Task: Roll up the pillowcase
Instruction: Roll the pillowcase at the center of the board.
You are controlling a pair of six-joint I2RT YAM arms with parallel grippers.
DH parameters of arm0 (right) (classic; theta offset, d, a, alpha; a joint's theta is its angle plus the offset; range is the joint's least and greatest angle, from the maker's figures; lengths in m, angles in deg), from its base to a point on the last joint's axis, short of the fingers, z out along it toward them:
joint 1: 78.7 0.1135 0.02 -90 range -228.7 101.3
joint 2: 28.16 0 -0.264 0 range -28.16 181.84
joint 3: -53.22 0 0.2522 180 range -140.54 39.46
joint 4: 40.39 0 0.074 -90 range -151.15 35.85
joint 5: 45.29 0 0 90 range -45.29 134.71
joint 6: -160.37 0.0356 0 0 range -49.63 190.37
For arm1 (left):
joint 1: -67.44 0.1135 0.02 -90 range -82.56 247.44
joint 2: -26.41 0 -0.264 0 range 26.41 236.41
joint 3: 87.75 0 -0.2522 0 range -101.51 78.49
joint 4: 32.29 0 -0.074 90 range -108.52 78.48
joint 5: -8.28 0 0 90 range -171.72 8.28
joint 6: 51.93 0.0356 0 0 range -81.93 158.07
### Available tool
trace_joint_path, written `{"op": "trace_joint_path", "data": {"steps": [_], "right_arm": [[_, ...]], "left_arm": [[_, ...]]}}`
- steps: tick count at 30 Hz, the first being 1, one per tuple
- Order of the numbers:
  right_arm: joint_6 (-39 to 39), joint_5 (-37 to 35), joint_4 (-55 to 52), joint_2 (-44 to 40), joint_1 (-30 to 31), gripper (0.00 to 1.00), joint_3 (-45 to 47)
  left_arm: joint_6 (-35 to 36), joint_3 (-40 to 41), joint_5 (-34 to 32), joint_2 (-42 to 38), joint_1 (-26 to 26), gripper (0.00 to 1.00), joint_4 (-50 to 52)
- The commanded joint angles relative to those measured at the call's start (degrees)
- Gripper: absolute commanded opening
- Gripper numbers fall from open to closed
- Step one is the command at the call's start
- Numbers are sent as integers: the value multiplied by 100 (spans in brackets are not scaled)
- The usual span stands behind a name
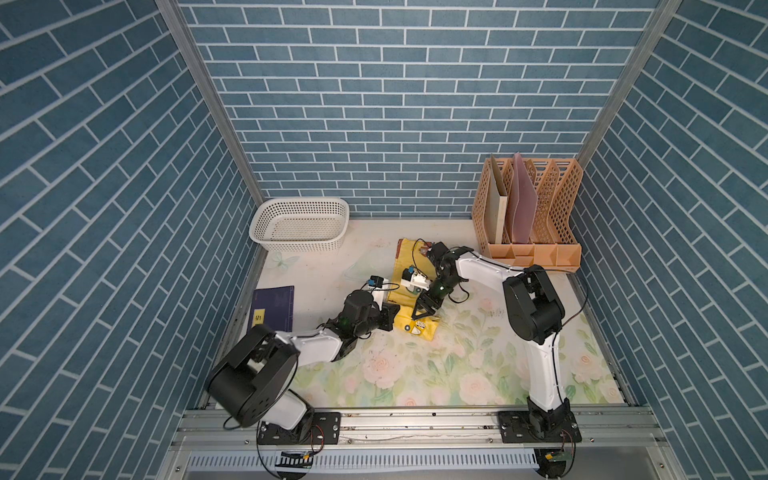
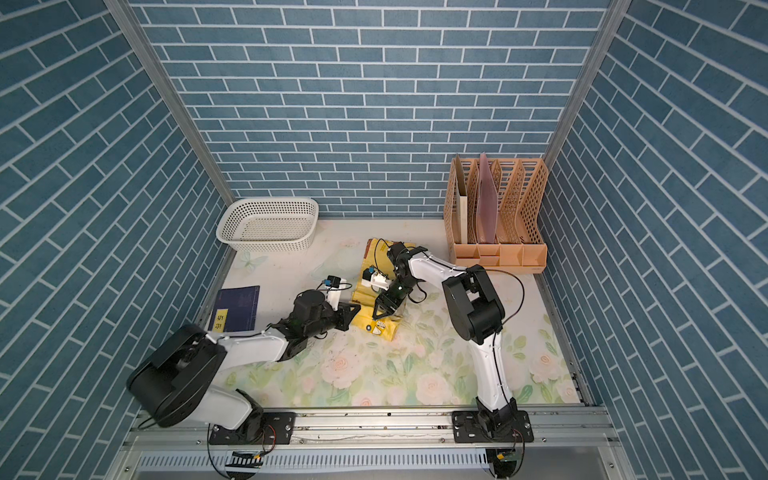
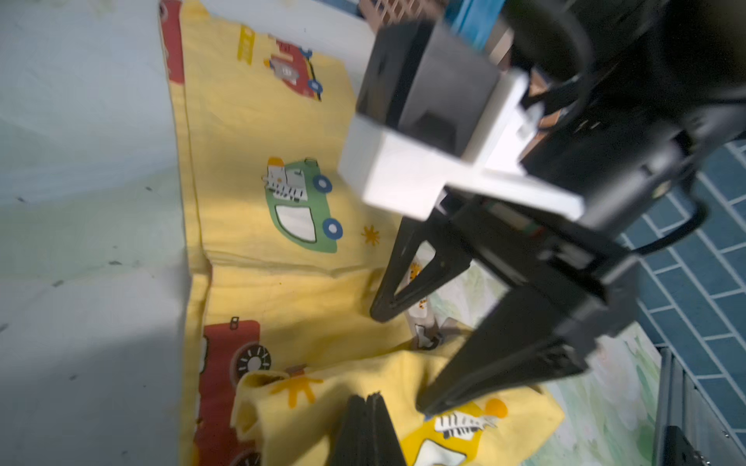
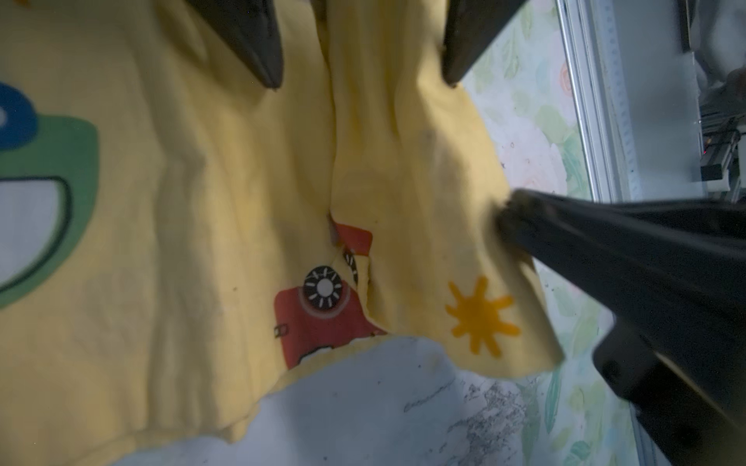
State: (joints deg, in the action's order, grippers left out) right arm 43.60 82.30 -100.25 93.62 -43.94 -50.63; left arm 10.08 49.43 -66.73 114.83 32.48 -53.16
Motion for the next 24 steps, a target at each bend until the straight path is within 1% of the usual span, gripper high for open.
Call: {"op": "trace_joint_path", "data": {"steps": [1,2,3,4,5,6,7,9,10,11,13,15,16,17,19,21,24], "right_arm": [[465,-1057,820,-1026,89,100,518],[613,-1567,1198,-1454,181,100,832],[834,-2526,1680,-1955,393,100,1245],[938,-3424,2268,-2479,732,100,1737],[832,-4131,2771,-2933,1094,100,2199],[726,-5121,3488,-3446,1626,100,2841],[554,-5651,4111,-3821,2123,100,3420],[319,-6188,5177,-4388,2828,100,4484],[250,-6449,5692,-4488,3109,100,4924],[222,-6708,6045,-4473,3303,100,5226],[107,-7322,6772,-4157,3673,100,5603],[-38,-8022,7243,-3538,3902,100,5642],[-133,-8257,7472,-3314,3973,100,5653],[-241,-8324,7740,-3116,4026,100,5704],[-281,-8203,8029,-2787,4030,100,5699],[-492,-8433,8464,-2394,4031,100,5674],[-919,-8837,8757,-1715,3991,100,5418]], "left_arm": [[-70,-315,-470,276,1,0,-368],[-59,-366,-600,332,2,0,-329],[-28,-456,-769,431,22,0,-235],[2,-572,-801,576,59,0,-154],[30,-653,-780,715,97,0,-125],[28,-733,-793,876,145,0,-125],[23,-783,-760,1051,179,0,-214],[-17,-920,-714,1337,245,0,-216],[-18,-960,-651,1426,262,0,-257],[-16,-976,-636,1465,276,0,-297],[-1,-989,-654,1506,285,0,-279],[10,-988,-649,1533,291,0,-264],[16,-994,-672,1537,302,0,-236],[-5,-986,-701,1543,326,0,-220],[-56,-916,-678,1520,386,0,-290],[-84,-876,-612,1492,436,0,-334],[-72,-865,-584,1463,434,0,-332]]}}
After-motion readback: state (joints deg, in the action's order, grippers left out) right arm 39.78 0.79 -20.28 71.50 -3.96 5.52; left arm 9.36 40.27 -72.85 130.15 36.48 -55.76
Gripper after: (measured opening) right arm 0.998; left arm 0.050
